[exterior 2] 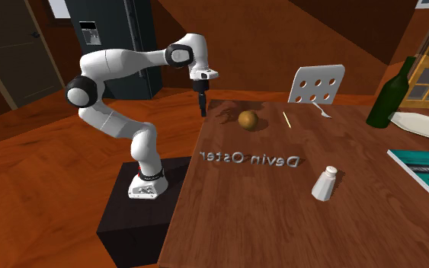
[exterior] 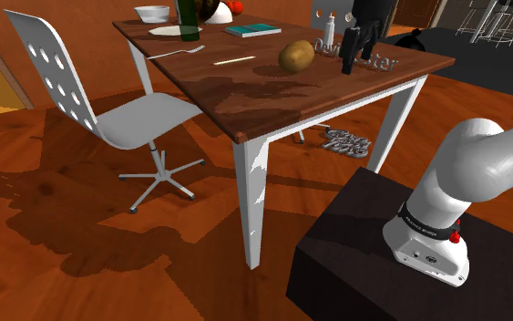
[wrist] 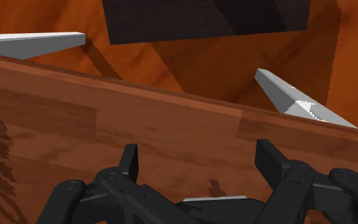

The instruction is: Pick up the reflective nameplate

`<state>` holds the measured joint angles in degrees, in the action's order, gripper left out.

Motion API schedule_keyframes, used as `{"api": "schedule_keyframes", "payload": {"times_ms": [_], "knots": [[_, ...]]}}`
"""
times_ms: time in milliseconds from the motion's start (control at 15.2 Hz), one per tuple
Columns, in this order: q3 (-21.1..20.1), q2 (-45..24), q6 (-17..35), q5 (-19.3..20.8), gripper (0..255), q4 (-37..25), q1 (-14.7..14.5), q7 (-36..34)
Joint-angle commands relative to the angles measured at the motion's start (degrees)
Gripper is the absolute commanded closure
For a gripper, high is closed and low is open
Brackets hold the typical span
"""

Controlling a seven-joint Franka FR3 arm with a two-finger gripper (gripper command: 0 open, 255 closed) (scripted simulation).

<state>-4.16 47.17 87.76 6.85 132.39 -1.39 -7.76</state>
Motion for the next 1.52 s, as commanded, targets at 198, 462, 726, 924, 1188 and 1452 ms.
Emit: {"api": "schedule_keyframes", "payload": {"times_ms": [198,462,726,924,1188,1452], "knots": [[3.7,-4.74,0.4,1.39,0,-3.37,1.54,2.77],[8.39,-11.61,0.6,2.6,0,-8.69,3.24,6.46],[12.9,-19.05,0.33,2.98,0,-14.96,4.64,10.29],[16.19,-25.04,-0.22,2.65,0,-20.32,5.59,13.33],[20.42,-33.67,-1.55,1.25,0,-28.44,7.01,17.69],[24.34,-43.24,-3.77,-1.35,0,-37.95,9.01,22.42]]}}
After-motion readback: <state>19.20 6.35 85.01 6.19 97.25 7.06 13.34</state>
